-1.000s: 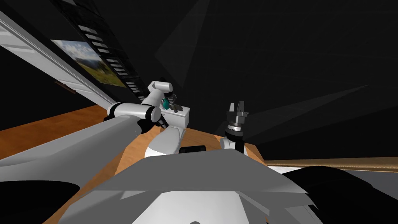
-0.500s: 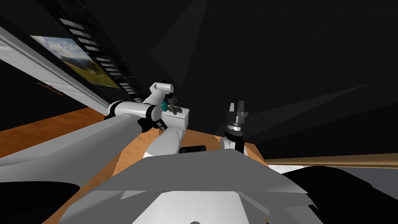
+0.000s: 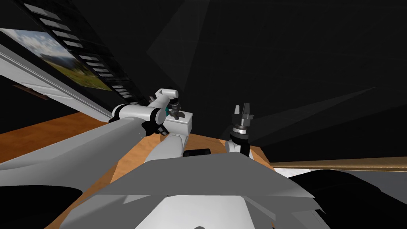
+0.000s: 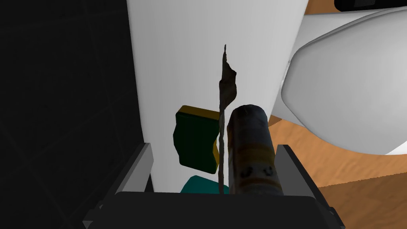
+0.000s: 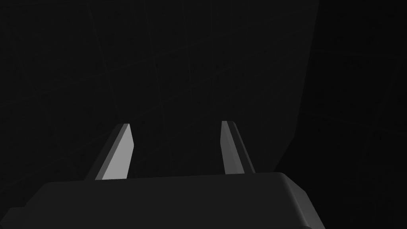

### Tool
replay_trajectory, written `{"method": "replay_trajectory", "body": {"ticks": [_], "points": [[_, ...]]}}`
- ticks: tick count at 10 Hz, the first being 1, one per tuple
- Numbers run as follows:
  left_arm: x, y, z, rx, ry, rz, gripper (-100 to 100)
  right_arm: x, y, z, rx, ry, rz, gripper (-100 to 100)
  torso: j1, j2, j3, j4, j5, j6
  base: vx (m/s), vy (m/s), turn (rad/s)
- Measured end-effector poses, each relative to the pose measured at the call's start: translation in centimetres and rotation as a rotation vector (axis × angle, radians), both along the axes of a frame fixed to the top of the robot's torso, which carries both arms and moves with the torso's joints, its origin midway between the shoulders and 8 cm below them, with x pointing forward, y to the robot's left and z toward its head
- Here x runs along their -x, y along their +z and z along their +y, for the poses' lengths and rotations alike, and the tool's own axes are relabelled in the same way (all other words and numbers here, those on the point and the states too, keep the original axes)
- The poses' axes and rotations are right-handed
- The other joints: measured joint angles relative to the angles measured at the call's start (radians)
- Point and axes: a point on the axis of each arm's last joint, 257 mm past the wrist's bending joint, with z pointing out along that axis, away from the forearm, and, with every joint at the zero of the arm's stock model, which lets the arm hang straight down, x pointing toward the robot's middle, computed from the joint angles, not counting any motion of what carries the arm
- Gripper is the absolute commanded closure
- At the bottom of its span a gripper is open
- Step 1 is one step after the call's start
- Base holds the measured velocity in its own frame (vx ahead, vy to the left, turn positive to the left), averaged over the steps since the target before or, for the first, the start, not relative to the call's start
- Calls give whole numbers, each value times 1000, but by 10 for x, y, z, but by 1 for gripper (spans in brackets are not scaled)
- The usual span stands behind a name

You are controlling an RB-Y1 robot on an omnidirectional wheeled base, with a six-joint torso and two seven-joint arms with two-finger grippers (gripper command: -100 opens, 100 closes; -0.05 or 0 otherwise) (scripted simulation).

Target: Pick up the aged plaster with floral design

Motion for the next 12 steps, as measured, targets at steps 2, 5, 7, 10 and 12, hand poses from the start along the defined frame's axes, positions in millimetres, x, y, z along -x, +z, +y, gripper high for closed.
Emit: {"method": "replay_trajectory", "body": {"ticks": [2,5,7,10,12], "points": [[1,-9,1,0,1,-2,-100,0,0,0,0,0,0,0,0,2,1,1,0,0,8,3,-7],[0,-14,0,-1,1,-5,100,0,0,0,0,0,0,0,0,3,2,1,0,0,-2,0,5],[1,-16,0,0,3,-1,100,0,0,0,0,0,0,0,0,0,0,1,0,2,0,0,0],[1,-16,0,0,4,0,100,0,0,0,0,0,0,0,0,-1,0,0,0,2,-3,-1,1],[1,-7,1,0,3,-2,0,0,0,0,0,0,0,0,0,0,0,1,0,2,0,0,0]]}}
